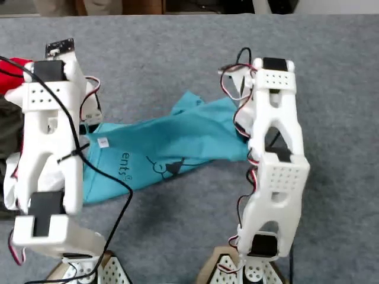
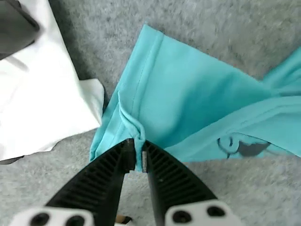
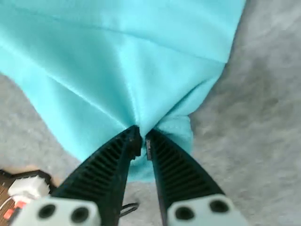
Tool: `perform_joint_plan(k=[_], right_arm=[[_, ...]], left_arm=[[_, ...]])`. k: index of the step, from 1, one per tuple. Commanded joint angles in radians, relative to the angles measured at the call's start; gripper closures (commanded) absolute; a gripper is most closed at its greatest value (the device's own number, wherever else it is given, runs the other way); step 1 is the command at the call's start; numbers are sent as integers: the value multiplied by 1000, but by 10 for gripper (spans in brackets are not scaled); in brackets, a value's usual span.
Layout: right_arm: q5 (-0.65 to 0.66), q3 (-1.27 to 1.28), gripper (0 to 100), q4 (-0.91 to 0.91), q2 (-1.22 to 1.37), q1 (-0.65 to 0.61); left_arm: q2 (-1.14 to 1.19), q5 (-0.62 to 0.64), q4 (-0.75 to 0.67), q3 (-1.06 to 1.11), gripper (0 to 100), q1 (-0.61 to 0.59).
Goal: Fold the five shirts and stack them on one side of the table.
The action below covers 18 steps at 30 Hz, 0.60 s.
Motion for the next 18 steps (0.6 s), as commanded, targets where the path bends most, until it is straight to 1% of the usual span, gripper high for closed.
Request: perform_joint_plan(k=[1,6,11,18], right_arm=[[11,200,994,-64,-160,7],[15,504,994,-183,-305,8],[69,777,994,-255,-460,7],[137,974,994,-255,-619,15]], left_arm=[[-130,-57,11,91,981,-9],[-196,-109,11,229,981,-34],[-197,-176,11,262,981,-106],[-197,-245,11,264,981,-186]])
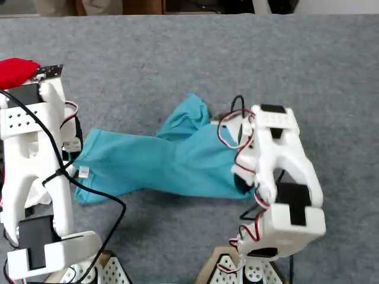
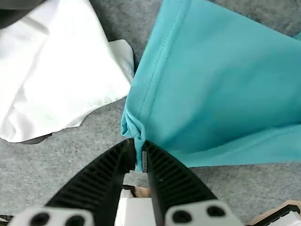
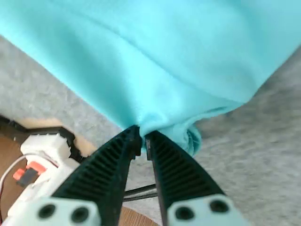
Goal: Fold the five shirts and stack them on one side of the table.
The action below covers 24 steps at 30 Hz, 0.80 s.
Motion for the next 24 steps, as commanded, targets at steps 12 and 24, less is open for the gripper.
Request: perform_joint_plan(k=[12,24], right_arm=[[112,128,985,15,-128,87],[170,-220,774,158,-266,105]], left_arm=[[-38,-78,11,140,981,-31],[-38,-75,-18,155,981,-31]])
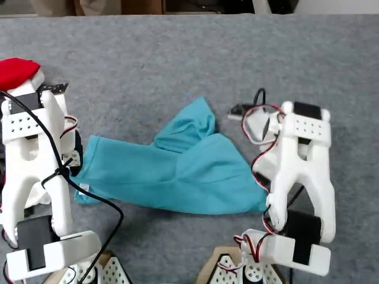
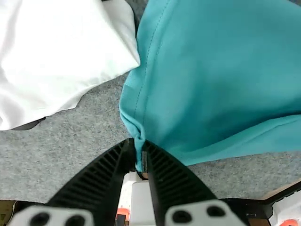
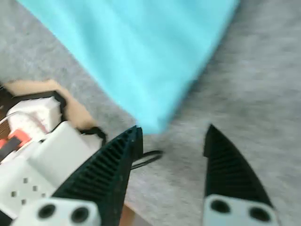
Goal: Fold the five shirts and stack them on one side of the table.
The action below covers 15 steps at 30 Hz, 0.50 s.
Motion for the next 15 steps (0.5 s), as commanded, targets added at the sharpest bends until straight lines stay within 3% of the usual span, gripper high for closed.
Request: perform_joint_plan(k=[1,9,15], right_arm=[[-80,-159,783,6,-12,-70],[-282,-607,832,-38,464,-234],[-338,-1055,832,144,843,-262]], left_arm=[[-38,-6,-9,-3,981,-6],[-38,-6,-9,-3,981,-6],[-38,-6,-5,0,981,-8]])
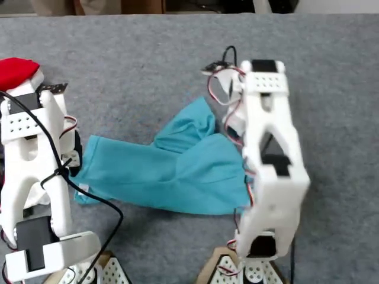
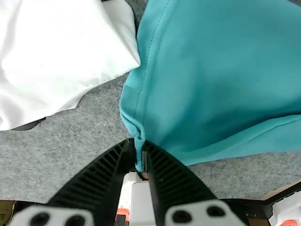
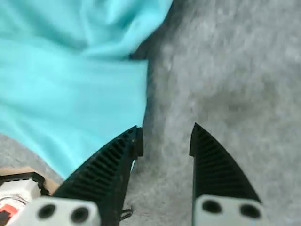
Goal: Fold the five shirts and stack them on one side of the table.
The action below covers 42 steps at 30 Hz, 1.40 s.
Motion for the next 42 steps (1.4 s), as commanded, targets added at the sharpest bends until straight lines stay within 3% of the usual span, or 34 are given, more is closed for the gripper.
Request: perform_joint_plan(k=[1,15,42], right_arm=[[-41,-305,832,98,180,-25],[-227,-386,832,94,245,-139],[-203,-197,832,63,323,-102]], left_arm=[[-38,-6,-5,6,981,-3],[-38,34,-8,14,981,-5],[-38,34,-8,14,981,-8]])
